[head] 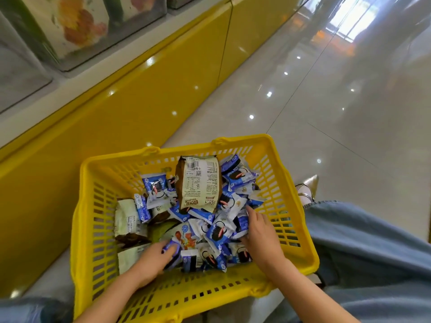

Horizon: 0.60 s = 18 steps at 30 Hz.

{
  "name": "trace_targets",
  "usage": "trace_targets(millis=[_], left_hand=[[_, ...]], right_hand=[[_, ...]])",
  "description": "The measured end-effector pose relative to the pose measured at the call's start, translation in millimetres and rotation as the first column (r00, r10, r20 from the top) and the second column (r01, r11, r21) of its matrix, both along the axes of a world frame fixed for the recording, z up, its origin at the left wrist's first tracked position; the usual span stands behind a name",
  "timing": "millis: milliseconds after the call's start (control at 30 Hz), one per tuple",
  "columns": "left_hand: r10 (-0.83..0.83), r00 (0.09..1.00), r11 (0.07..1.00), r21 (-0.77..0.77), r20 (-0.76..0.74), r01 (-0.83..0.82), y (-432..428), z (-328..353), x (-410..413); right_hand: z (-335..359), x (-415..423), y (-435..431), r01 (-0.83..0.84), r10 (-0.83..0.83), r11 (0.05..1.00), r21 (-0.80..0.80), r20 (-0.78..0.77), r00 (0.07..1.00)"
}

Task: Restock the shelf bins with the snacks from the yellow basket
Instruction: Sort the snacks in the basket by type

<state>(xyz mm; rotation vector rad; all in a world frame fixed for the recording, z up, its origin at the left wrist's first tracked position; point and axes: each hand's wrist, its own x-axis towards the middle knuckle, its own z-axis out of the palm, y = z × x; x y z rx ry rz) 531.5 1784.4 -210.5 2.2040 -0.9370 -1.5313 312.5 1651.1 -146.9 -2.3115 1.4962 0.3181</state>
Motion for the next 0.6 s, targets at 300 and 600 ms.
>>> trace_targets(millis=[300, 600], left_hand=[[0.224, 0.945, 0.953, -0.151, -0.239, -0.264, -54, 45, -62], [0.176, 0.916, 0.933, -0.235, -0.359, -0.272, -58, 63, -83]], right_hand=[[1, 13, -6, 0.332, -0.539, 0.785, 0.523, 0.312, 0.782], [29, 9, -10, 0.243, -0.406, 0.883, 0.402, 0.390, 0.827]])
